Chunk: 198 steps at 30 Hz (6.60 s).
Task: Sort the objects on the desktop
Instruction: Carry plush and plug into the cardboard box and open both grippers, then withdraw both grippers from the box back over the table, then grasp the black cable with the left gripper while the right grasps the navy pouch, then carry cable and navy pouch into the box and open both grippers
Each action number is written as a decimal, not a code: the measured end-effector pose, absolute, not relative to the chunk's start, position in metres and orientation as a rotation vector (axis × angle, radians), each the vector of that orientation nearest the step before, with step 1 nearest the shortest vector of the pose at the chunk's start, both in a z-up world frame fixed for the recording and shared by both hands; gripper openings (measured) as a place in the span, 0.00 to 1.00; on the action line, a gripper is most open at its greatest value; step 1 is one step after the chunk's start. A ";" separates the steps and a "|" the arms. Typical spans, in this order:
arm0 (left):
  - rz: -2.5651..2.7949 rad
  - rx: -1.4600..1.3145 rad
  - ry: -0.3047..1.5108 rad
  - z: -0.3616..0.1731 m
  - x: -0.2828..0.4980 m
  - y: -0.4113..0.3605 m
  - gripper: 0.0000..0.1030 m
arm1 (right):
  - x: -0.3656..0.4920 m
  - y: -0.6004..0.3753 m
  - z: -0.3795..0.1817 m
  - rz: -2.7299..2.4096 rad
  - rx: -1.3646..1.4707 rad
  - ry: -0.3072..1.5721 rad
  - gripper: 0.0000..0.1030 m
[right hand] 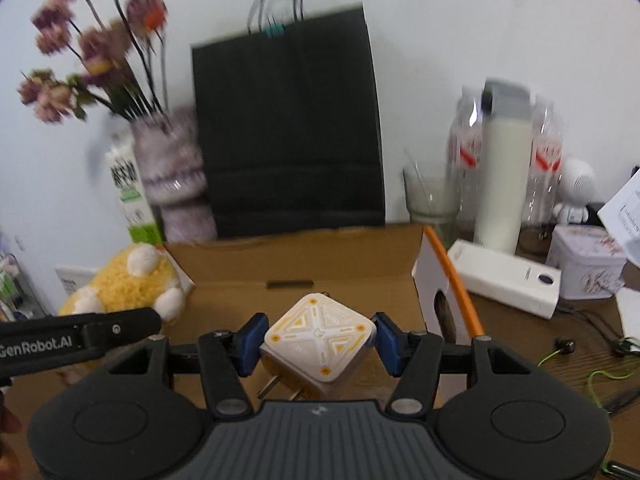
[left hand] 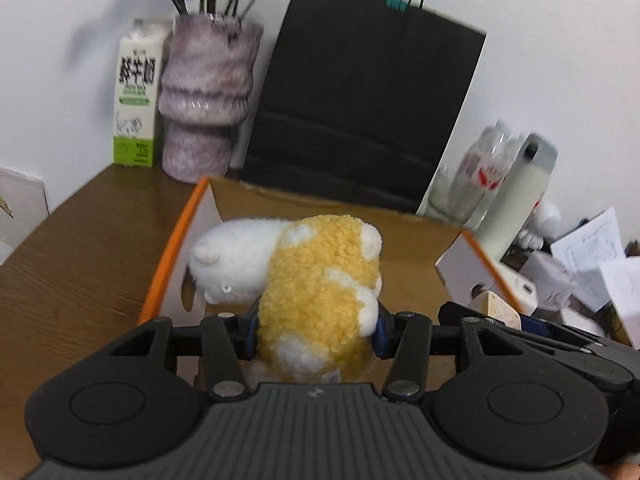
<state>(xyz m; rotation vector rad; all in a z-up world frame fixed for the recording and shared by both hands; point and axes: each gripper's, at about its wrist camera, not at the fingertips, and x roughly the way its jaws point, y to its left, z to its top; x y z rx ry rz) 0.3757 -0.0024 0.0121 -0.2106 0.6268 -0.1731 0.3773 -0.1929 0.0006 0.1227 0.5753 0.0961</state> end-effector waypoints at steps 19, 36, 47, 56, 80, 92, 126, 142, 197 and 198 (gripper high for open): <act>-0.100 -0.145 0.587 0.025 0.356 -0.004 1.00 | 0.362 -0.203 0.004 0.061 0.088 0.590 1.00; -0.043 -0.214 0.515 0.024 0.229 0.033 1.00 | 0.224 -0.219 0.018 0.117 0.062 0.507 1.00; -0.128 -0.093 0.581 -0.002 0.155 0.033 1.00 | 0.128 -0.229 -0.021 0.136 0.071 0.571 1.00; -0.185 -0.070 0.659 -0.025 0.143 0.010 1.00 | 0.096 -0.227 -0.036 0.161 0.090 0.614 1.00; -0.204 -0.147 0.767 -0.043 0.193 -0.015 0.54 | 0.192 -0.196 -0.032 0.157 -0.077 0.627 0.89; -0.278 -0.128 0.778 -0.043 0.192 -0.018 0.27 | 0.195 -0.199 -0.050 0.180 -0.038 0.683 0.68; -0.229 -0.085 0.763 -0.036 0.163 -0.008 0.45 | 0.121 -0.206 -0.035 0.145 -0.063 0.631 0.67; -0.327 -0.155 0.660 -0.021 0.159 -0.004 0.15 | 0.151 -0.206 -0.048 0.165 -0.047 0.693 0.59; -0.203 -0.444 0.518 0.012 0.391 0.027 0.13 | 0.387 -0.195 -0.009 0.083 0.084 0.531 0.58; -0.197 -0.443 0.530 0.009 0.393 0.026 0.13 | 0.387 -0.195 -0.012 0.077 0.086 0.537 0.58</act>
